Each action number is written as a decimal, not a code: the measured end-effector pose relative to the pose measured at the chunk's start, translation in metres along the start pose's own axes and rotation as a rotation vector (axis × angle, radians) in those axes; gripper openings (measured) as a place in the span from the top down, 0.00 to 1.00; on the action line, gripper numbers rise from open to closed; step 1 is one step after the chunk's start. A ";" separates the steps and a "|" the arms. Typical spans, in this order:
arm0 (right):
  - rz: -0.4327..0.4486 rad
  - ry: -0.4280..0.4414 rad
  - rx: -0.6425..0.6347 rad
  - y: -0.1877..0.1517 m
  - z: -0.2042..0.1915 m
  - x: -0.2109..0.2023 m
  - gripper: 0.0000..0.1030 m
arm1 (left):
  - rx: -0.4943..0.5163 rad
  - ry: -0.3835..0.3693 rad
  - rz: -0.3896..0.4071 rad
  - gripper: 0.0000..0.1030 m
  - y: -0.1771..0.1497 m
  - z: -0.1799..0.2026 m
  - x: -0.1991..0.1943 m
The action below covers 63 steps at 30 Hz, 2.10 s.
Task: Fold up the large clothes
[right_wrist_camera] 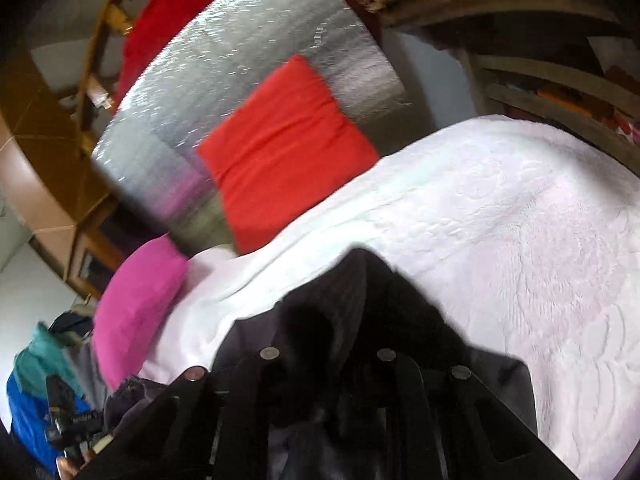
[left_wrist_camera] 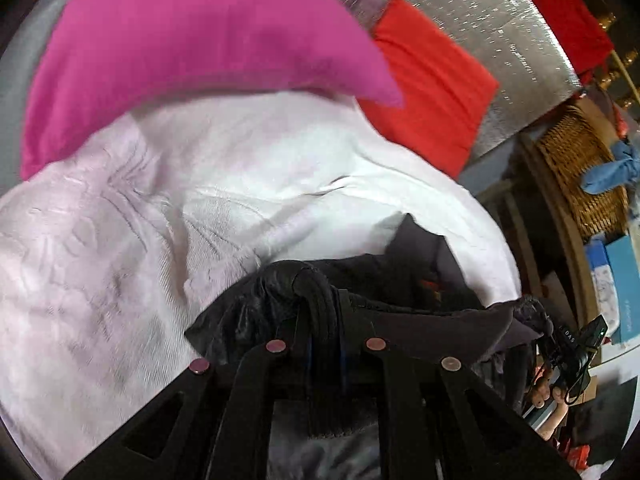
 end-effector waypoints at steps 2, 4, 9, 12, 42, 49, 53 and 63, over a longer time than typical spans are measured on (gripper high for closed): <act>0.019 -0.016 0.024 0.005 0.011 0.008 0.84 | -0.005 -0.001 0.004 0.90 0.002 -0.004 0.011; 0.018 -0.016 0.069 0.010 0.028 0.018 0.84 | -0.010 -0.009 0.017 0.89 0.003 -0.007 0.023; -0.040 0.084 0.224 0.014 0.060 0.017 0.68 | -0.022 -0.025 0.019 0.86 -0.003 -0.012 0.039; 0.030 0.136 0.347 0.024 0.080 -0.014 0.14 | -0.062 -0.090 0.022 0.66 -0.006 -0.016 0.027; 0.078 -0.249 -0.153 -0.069 0.063 -0.123 0.84 | -0.161 0.096 0.117 0.61 -0.130 -0.016 -0.026; -0.027 -0.283 -0.002 -0.066 0.106 -0.099 0.82 | -0.189 0.135 0.070 0.54 -0.126 -0.016 -0.018; -0.024 -0.205 0.086 -0.062 0.108 -0.132 0.33 | -0.156 0.190 0.057 0.53 -0.135 -0.005 -0.041; -0.059 0.006 0.176 -0.084 0.096 -0.190 0.23 | -0.046 0.230 0.128 0.35 -0.176 0.035 -0.087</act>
Point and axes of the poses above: each gripper's, at about its wrist camera, not at the fingertips, and x roughly the way its jaws point, z to its right, y to its top, the point moved 2 cm from there along x, roughly the way its jaws point, and after that the axes turned 13 degrees about x, right-handed, at the moved point
